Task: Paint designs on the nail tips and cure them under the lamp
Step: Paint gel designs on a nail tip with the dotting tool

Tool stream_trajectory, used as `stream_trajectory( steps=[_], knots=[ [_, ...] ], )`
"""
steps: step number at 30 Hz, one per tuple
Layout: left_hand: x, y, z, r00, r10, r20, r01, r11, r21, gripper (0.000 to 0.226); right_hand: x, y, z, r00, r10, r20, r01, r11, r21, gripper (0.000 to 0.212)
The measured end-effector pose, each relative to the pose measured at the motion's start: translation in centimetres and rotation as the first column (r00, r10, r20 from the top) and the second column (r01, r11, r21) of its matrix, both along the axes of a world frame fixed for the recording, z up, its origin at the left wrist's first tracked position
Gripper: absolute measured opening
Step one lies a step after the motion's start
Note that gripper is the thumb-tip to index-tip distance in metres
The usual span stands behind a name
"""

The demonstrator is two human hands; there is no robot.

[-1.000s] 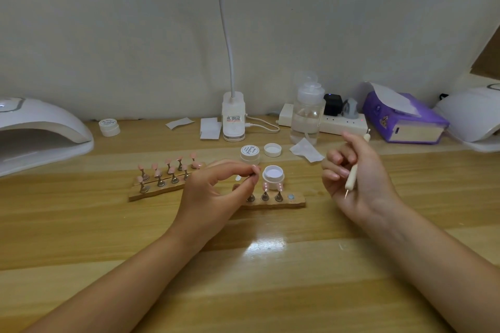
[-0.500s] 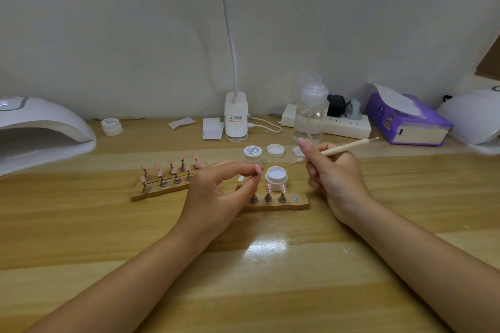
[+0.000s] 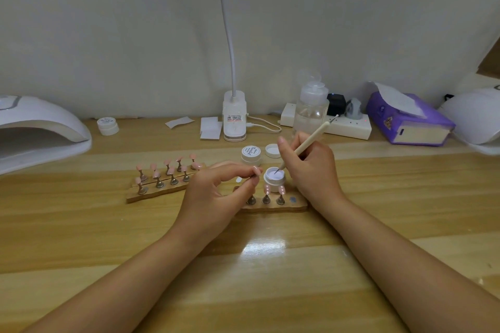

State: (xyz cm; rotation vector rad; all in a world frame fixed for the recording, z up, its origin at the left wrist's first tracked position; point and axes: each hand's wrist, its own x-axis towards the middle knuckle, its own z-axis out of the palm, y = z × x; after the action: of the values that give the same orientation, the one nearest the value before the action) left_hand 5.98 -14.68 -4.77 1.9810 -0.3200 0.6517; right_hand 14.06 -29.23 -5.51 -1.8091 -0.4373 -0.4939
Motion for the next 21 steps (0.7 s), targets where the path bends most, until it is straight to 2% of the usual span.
stream_trajectory(
  steps=[21],
  knots=[
    [0.03,-0.05,-0.07,1.000,-0.002,0.010,0.002,1.000,0.003,0.025,0.21,0.12,-0.33,0.996,0.022,0.082,-0.013,0.995,-0.103,0.043]
  ],
)
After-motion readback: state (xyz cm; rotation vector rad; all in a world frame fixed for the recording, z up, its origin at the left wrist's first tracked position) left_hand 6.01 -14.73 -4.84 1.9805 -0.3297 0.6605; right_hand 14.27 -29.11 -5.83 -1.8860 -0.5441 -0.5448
